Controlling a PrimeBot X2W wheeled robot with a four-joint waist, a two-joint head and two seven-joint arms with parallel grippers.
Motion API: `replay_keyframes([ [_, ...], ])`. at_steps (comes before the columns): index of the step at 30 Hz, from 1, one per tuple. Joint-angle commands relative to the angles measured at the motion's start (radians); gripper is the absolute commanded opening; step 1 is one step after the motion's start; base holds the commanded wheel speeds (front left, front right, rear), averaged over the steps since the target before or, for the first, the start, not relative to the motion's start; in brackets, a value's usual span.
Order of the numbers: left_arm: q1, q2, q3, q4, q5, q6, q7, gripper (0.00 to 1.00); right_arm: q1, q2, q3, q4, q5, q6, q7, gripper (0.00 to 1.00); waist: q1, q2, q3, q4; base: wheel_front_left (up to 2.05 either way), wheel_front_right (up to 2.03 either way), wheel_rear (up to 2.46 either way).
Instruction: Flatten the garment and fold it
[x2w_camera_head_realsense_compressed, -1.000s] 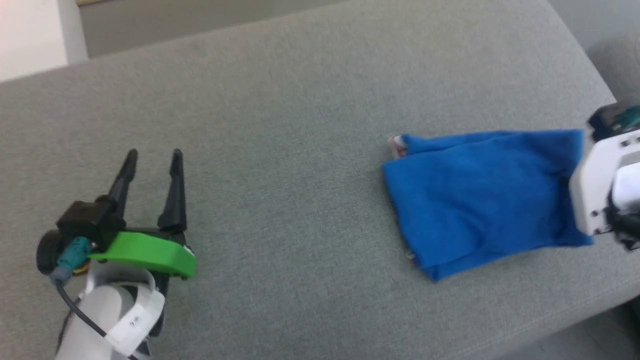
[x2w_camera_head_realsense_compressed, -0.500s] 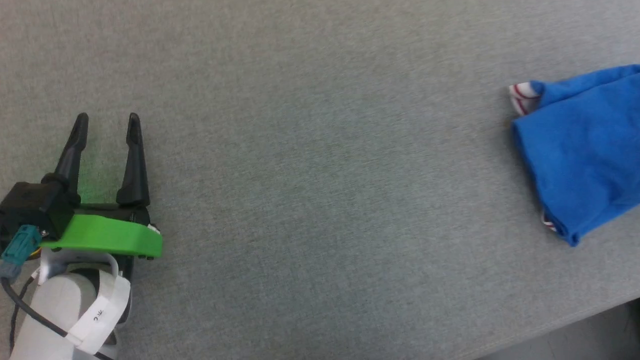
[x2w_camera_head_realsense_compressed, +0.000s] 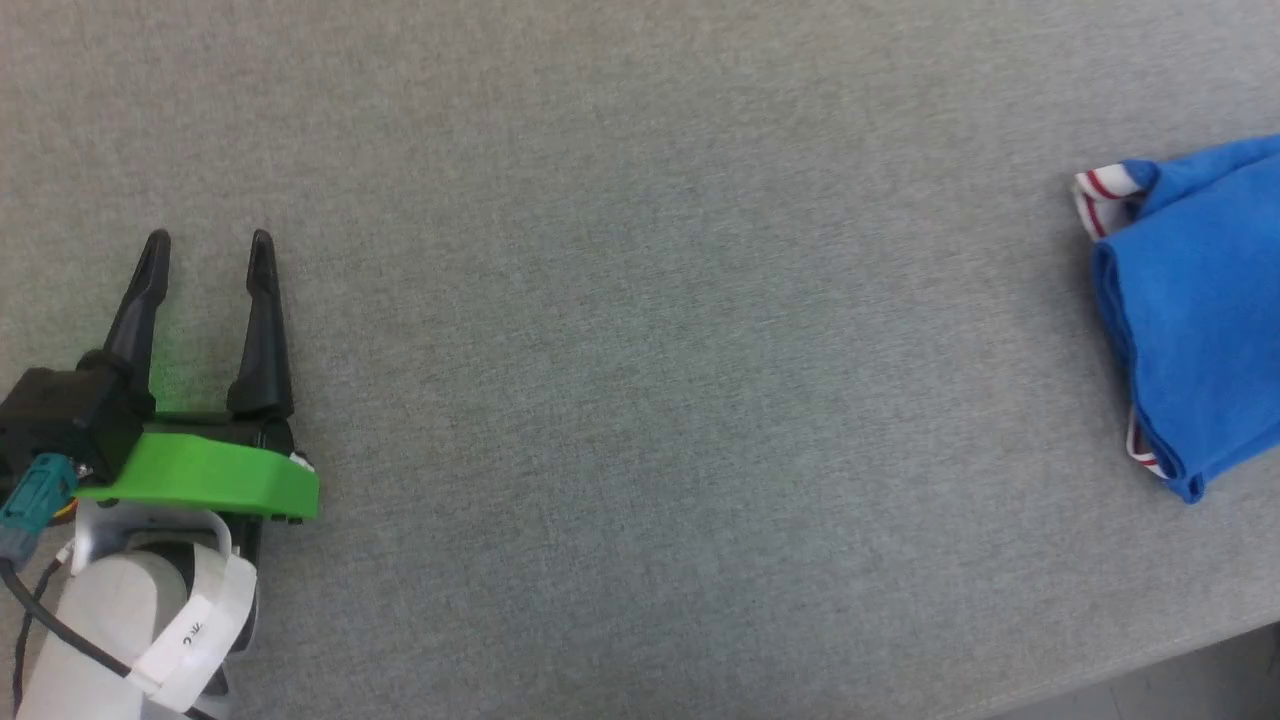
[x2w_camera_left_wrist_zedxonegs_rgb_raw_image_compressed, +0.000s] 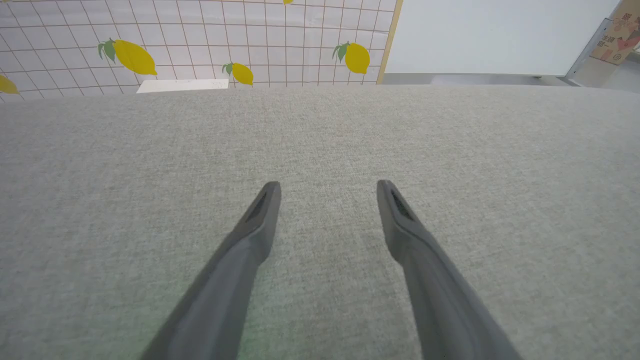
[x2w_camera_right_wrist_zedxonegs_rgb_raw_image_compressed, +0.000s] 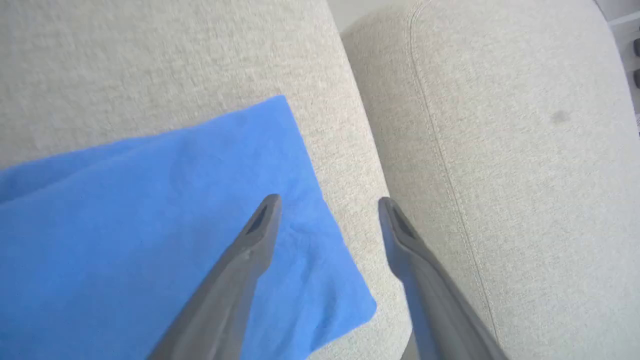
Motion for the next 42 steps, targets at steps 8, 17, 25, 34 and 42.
replay_keyframes([
  [8,0.033,-0.028,0.008,0.076,-0.034,0.005,-0.060,1.00,-0.088,0.030,0.017,-0.080,0.057,-0.002,-0.149,1.00,-0.0001,0.0000,-0.154,-0.006,0.00,0.00,0.00],
  [17,0.081,-0.073,0.018,0.163,-0.071,0.011,-0.126,1.00,-0.126,0.145,0.077,-0.187,0.135,-0.002,-0.405,1.00,-0.0001,0.0000,-0.321,0.031,0.00,0.00,0.00],
  [25,0.116,-0.102,0.029,0.204,-0.090,0.017,-0.156,1.00,-0.043,0.275,0.147,-0.288,0.176,-0.002,-0.632,1.00,-0.0001,0.0000,-0.434,0.091,0.00,0.00,0.00],
  [34,0.126,-0.128,0.033,0.234,-0.098,0.014,-0.174,1.00,0.152,0.405,0.134,-0.374,0.120,-0.002,-0.789,1.00,-0.0001,0.0000,-0.498,0.178,0.00,0.00,0.00],
  [42,0.137,-0.139,0.028,0.263,-0.094,0.004,-0.180,1.00,0.347,0.493,0.102,-0.423,0.040,-0.002,-0.900,1.00,-0.0001,0.0000,-0.533,0.243,0.00,0.00,0.00],
])
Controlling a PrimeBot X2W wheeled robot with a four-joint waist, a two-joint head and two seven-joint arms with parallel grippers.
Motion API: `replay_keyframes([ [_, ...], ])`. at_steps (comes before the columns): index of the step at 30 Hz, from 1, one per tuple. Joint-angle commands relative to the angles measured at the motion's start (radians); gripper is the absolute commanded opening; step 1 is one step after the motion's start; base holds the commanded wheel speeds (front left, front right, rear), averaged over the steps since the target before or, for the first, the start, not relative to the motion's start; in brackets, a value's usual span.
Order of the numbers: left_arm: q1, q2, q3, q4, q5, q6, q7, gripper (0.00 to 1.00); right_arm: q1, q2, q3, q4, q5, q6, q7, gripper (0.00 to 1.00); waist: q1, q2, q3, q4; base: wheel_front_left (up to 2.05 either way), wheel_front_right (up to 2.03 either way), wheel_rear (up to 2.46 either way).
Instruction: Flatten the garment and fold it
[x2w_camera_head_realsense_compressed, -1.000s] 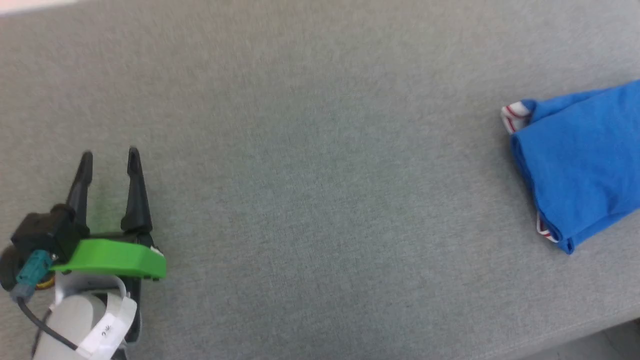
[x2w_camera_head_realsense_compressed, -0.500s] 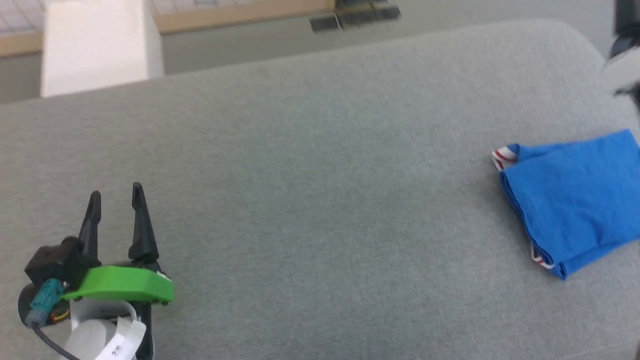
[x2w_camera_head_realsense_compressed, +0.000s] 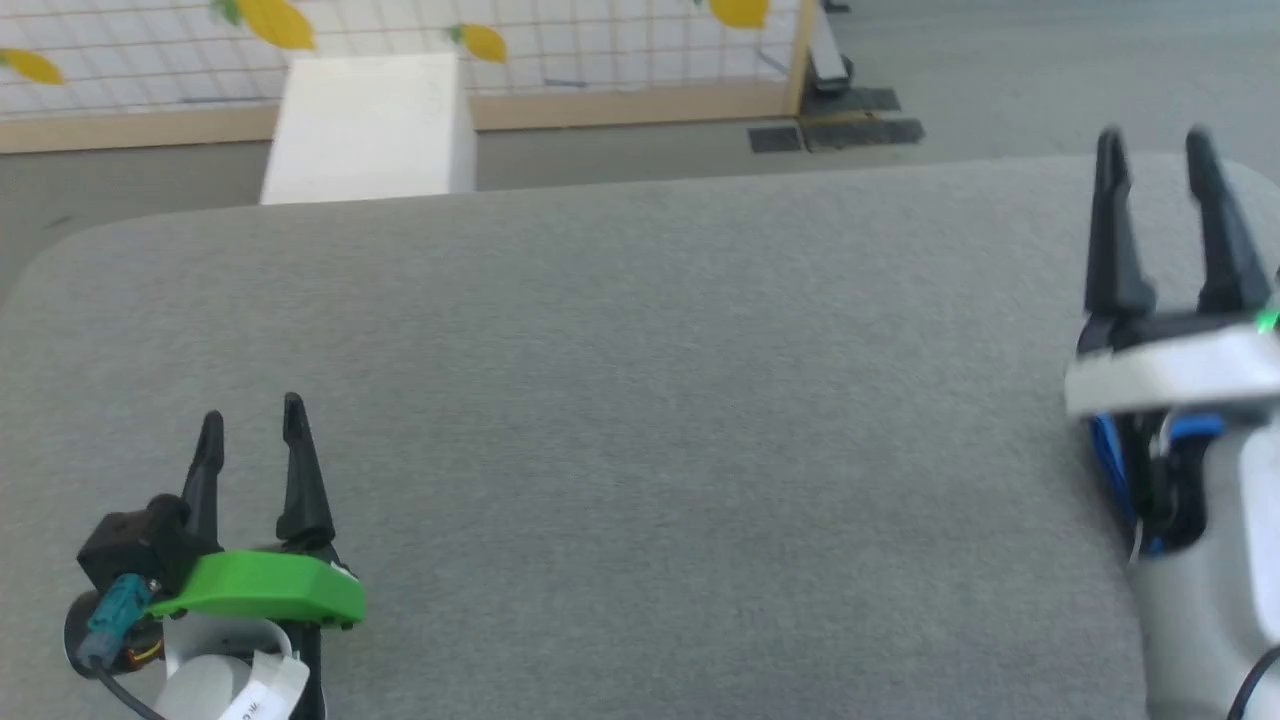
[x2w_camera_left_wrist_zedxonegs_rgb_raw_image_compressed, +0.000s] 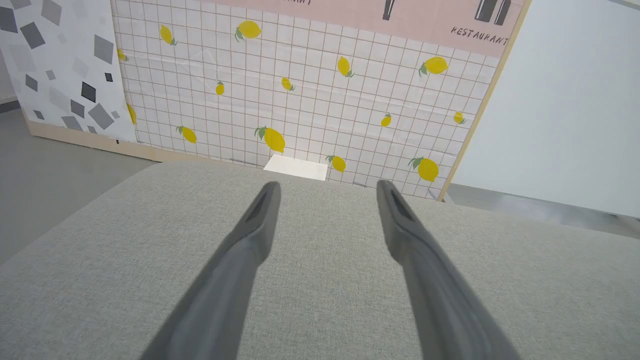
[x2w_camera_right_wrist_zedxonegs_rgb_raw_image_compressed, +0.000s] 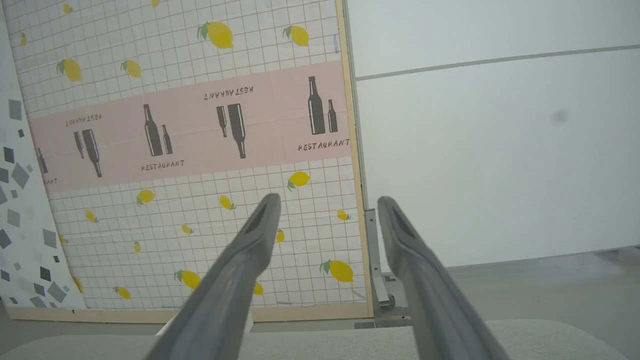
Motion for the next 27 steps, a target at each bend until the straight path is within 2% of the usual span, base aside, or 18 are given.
replay_keyframes([
  [1,0.012,-0.002,-0.002,0.006,-0.002,-0.006,-0.007,1.00,0.035,0.012,-0.003,-0.012,-0.014,-0.001,-0.014,1.00,0.0001,0.0000,-0.035,0.040,0.00,0.00,0.00],
  [11,0.025,-0.001,-0.017,0.040,0.007,-0.013,-0.006,1.00,0.238,0.059,0.028,-0.046,-0.040,-0.001,-0.042,1.00,0.0001,0.0000,-0.059,0.062,0.00,0.00,0.00],
  [27,0.014,0.040,-0.089,0.075,0.064,-0.018,0.052,1.00,0.354,0.064,0.039,-0.013,-0.057,-0.001,-0.046,1.00,0.0001,0.0000,-0.049,0.067,0.00,0.00,0.00],
])
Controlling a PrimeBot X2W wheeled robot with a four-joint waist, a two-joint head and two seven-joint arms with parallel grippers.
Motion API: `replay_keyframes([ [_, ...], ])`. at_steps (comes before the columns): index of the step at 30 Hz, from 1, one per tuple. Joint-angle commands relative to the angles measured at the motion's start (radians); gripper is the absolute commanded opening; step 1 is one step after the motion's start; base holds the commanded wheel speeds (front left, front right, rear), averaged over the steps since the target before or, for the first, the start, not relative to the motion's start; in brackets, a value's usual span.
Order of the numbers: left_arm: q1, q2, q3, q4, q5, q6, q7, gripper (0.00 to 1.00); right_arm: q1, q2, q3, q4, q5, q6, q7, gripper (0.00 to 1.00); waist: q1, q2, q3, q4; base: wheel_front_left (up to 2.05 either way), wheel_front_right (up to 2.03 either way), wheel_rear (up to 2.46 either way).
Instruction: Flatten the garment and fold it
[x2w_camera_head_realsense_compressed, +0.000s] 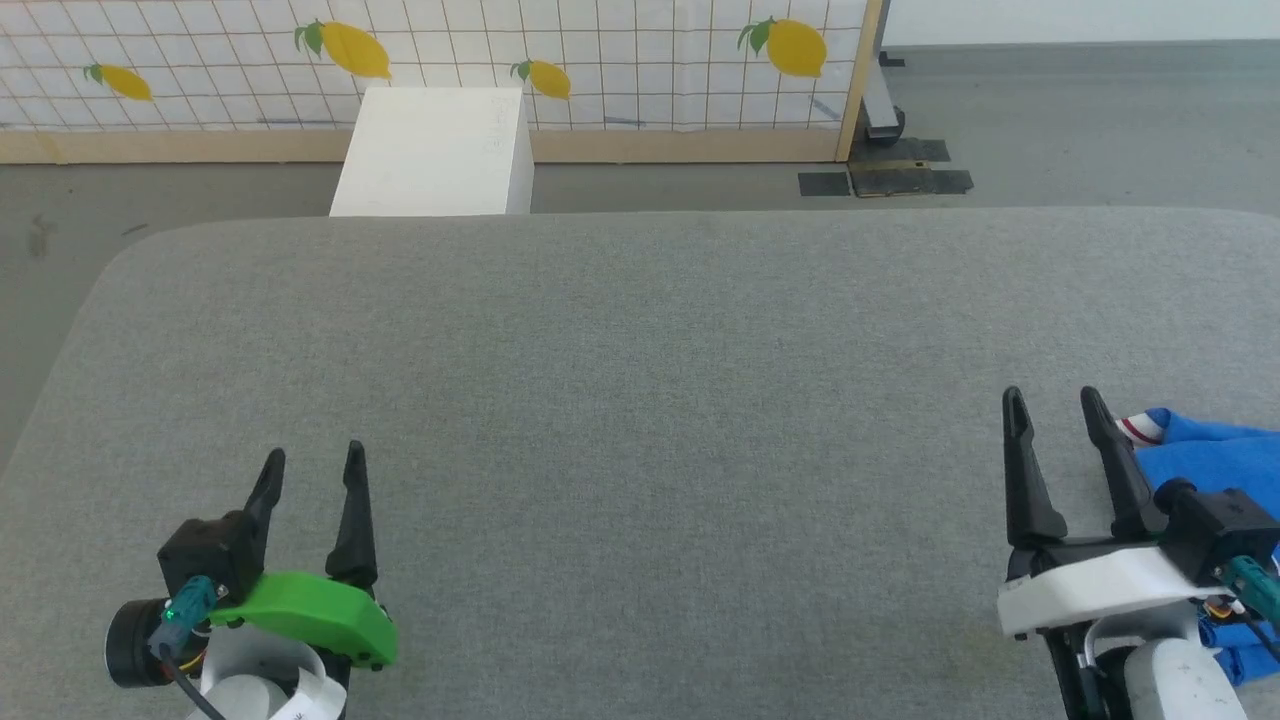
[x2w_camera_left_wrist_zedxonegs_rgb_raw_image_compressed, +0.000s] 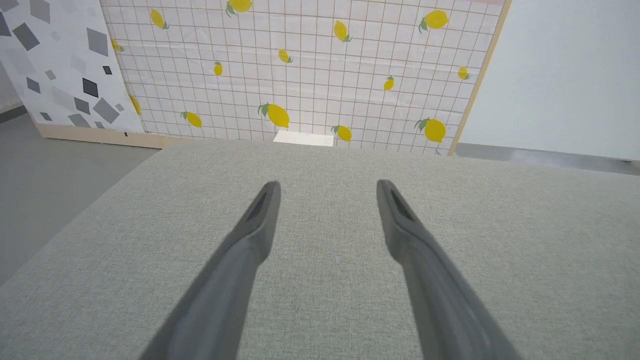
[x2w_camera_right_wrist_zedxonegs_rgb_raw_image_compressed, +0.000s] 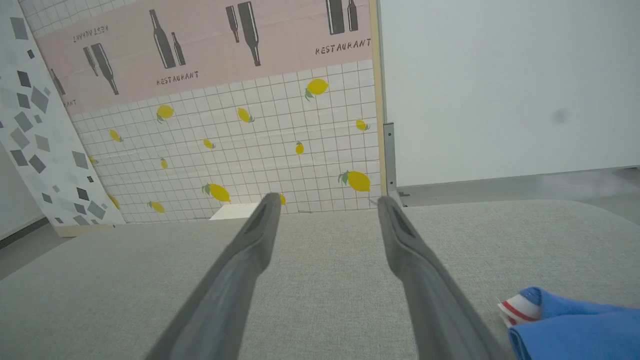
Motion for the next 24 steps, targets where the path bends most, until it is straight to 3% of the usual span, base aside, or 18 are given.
replay_keyframes([
  [1,0.003,0.005,-0.001,0.004,0.013,-0.001,0.001,1.00,0.016,0.002,0.005,0.006,0.005,-0.002,-0.005,1.00,0.0001,-0.0001,0.000,-0.001,0.00,0.00,0.00],
  [24,-0.007,-0.004,-0.013,0.029,-0.028,-0.011,-0.001,1.00,0.042,0.002,0.012,0.040,0.001,-0.002,0.025,1.00,0.0001,-0.0001,0.007,-0.007,0.00,0.00,0.00],
])
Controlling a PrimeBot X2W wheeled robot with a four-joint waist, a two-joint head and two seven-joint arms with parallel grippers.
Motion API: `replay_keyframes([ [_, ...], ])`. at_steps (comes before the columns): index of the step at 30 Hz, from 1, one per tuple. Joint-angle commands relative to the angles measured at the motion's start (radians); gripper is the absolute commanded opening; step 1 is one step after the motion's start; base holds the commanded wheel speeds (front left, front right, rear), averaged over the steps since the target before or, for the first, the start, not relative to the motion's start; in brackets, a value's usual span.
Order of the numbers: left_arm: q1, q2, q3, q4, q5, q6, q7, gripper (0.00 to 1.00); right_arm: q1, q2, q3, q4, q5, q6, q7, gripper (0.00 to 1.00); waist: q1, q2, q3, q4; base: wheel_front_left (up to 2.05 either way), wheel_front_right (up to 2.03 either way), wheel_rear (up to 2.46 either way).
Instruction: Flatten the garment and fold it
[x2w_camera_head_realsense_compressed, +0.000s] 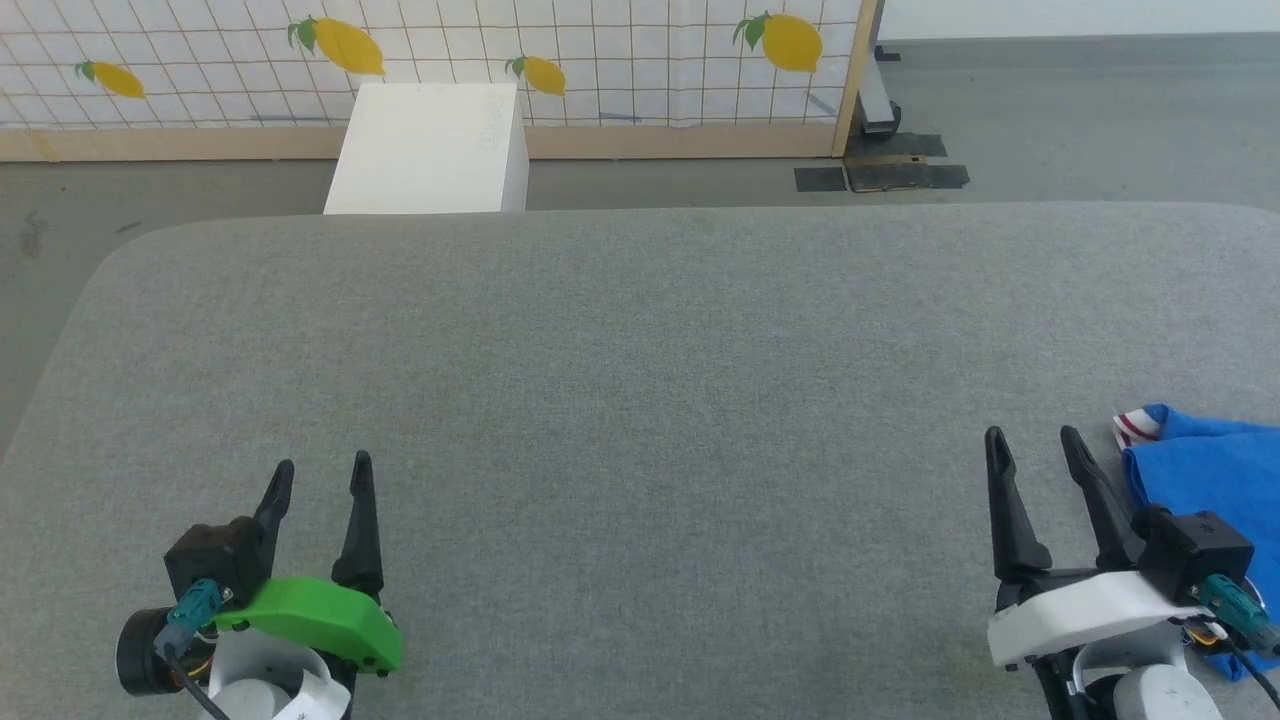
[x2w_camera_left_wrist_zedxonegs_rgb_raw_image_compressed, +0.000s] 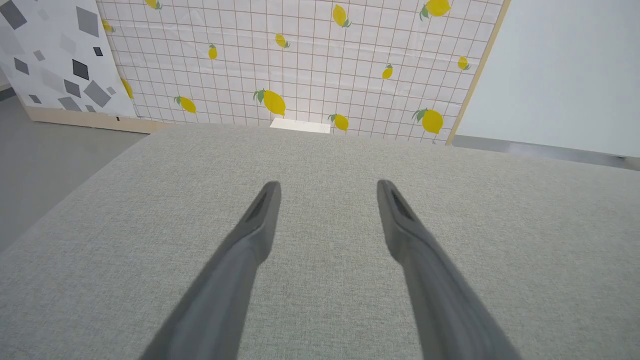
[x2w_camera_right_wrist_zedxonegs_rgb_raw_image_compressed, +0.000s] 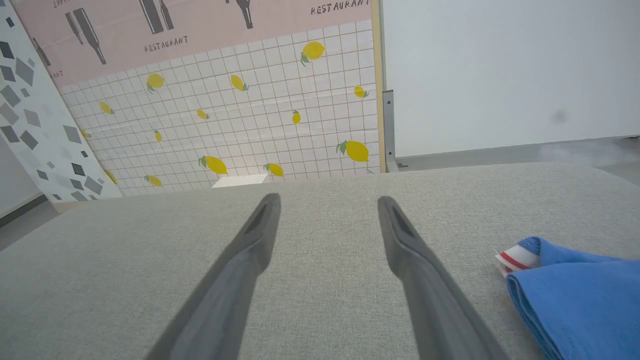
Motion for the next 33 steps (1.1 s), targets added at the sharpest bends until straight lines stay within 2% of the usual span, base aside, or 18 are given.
replay_keyframes([
  [1,-0.007,0.000,-0.001,0.003,-0.003,-0.005,-0.003,1.00,0.008,0.002,0.001,0.002,0.004,-0.002,0.003,1.00,0.0000,-0.0001,0.000,0.000,0.00,0.00,0.00],
  [30,-0.013,0.010,-0.019,0.014,-0.028,-0.006,-0.001,1.00,0.010,0.002,-0.002,0.008,0.001,-0.002,0.011,1.00,0.0000,-0.0001,0.002,-0.001,0.00,0.00,0.00],
  [31,-0.002,0.003,-0.020,0.015,-0.018,-0.004,-0.001,0.00,0.000,0.000,-0.001,0.008,0.000,0.000,0.009,0.00,0.0000,-0.0001,0.002,-0.001,0.00,0.00,0.00],
  [33,-0.001,0.002,-0.021,0.016,-0.018,-0.004,-0.001,0.00,0.000,0.000,-0.001,0.008,0.000,0.000,0.009,0.00,0.0000,-0.0001,0.002,-0.001,0.00,0.00,0.00],
])
